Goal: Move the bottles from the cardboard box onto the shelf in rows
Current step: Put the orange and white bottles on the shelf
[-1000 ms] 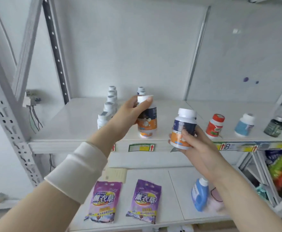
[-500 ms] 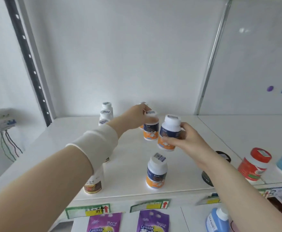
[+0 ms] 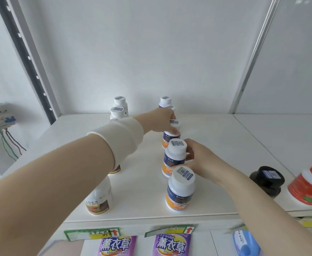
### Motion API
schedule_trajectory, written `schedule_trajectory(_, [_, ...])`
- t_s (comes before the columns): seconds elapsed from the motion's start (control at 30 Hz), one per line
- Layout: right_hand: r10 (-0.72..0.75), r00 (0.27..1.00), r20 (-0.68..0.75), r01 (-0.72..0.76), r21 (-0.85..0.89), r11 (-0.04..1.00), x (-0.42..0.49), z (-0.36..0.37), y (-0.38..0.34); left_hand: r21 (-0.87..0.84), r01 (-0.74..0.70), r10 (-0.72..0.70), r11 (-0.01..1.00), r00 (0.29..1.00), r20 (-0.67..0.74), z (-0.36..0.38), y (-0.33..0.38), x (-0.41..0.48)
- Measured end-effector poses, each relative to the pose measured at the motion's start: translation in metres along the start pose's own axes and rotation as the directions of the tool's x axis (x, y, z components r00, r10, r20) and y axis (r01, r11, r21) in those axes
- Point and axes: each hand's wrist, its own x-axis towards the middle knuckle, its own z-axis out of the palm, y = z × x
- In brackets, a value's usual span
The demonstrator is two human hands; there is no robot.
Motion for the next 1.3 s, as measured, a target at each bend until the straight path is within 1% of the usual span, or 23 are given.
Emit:
schedule_trajectory(0.1, [0.007,1.0,0.001,-0.007,-0.008,1.0,0.003,-0.001,0.002,-0.006,0.005,-0.005,1.0,1.0,0.005,-0.001,-0.001,0.002])
schedule_trajectory(0.37, [0.026,1.0,0.0,-0.026,-0.104,0.994,0.001,0.003,-0.003,-0.017,0.003,-0.003,1.0,1.0,-0.005,0.001,-0.006,0.002])
schedule_trajectory(0.47, [0.049,0.998,0.031,-0.044,-0.129,0.991,0.001,0.002,-0.007,-0.007,-0.01,0.01,1.0,1.0,-0.017,0.002,-0.005,0.0])
schedule_trajectory(0.57, [0.062,0.995,0.08,-0.049,-0.149,0.988,-0.005,-0.008,-0.018,-0.058,-0.042,0.038,0.997,0.997,-0.067,-0.009,0.0,-0.009])
schedule_trajectory(0.63, [0.064,0.993,0.097,-0.049,-0.151,0.987,-0.011,-0.019,-0.032,-0.029,-0.055,0.051,0.998,0.994,-0.098,-0.024,0.004,-0.023])
schedule_trajectory(0.7, [0.063,0.994,0.09,-0.046,-0.18,0.983,-0.02,-0.029,-0.052,0.04,-0.037,0.042,0.999,0.991,-0.127,-0.042,0.004,-0.041])
schedule_trajectory(0.77, [0.046,0.999,0.02,-0.039,-0.262,0.964,-0.027,-0.035,-0.07,0.11,-0.007,0.027,0.994,0.983,-0.183,-0.057,0.003,-0.063])
schedule_trajectory(0.8, [0.03,0.999,-0.025,-0.037,-0.326,0.944,-0.03,-0.036,-0.077,0.155,0.016,0.019,0.988,0.976,-0.219,-0.063,0.001,-0.077])
schedule_trajectory(0.87, [-0.03,0.994,-0.108,-0.023,-0.455,0.89,-0.034,-0.033,-0.087,0.34,0.082,0.018,0.937,0.959,-0.282,-0.07,-0.001,-0.1])
schedule_trajectory(0.93, [-0.135,0.98,-0.146,0.022,-0.595,0.804,-0.047,-0.02,-0.093,0.539,0.172,0.03,0.824,0.938,-0.346,-0.067,-0.002,-0.131])
schedule_trajectory(1.0, [-0.215,0.964,-0.156,0.039,-0.718,0.695,-0.062,-0.001,-0.097,0.648,0.254,0.034,0.718,0.917,-0.397,-0.06,-0.003,-0.163])
schedule_trajectory(1.1, [-0.322,0.942,-0.089,0.098,-0.848,0.521,-0.084,0.037,-0.104,0.726,0.328,0.02,0.604,0.905,-0.426,-0.044,-0.007,-0.215])
schedule_trajectory(1.17, [-0.396,0.917,-0.036,0.158,-0.882,0.445,-0.097,0.065,-0.11,0.777,0.337,0.024,0.531,0.911,-0.411,-0.035,-0.012,-0.249])
schedule_trajectory(1.23, [-0.468,0.883,0.027,0.23,-0.895,0.382,-0.107,0.097,-0.12,0.776,0.369,-0.012,0.511,0.906,-0.423,-0.03,-0.022,-0.284])
schedule_trajectory(1.3, [-0.504,0.859,0.093,0.3,-0.889,0.346,-0.117,0.131,-0.133,0.761,0.415,-0.064,0.498,0.893,-0.446,-0.027,-0.037,-0.318])
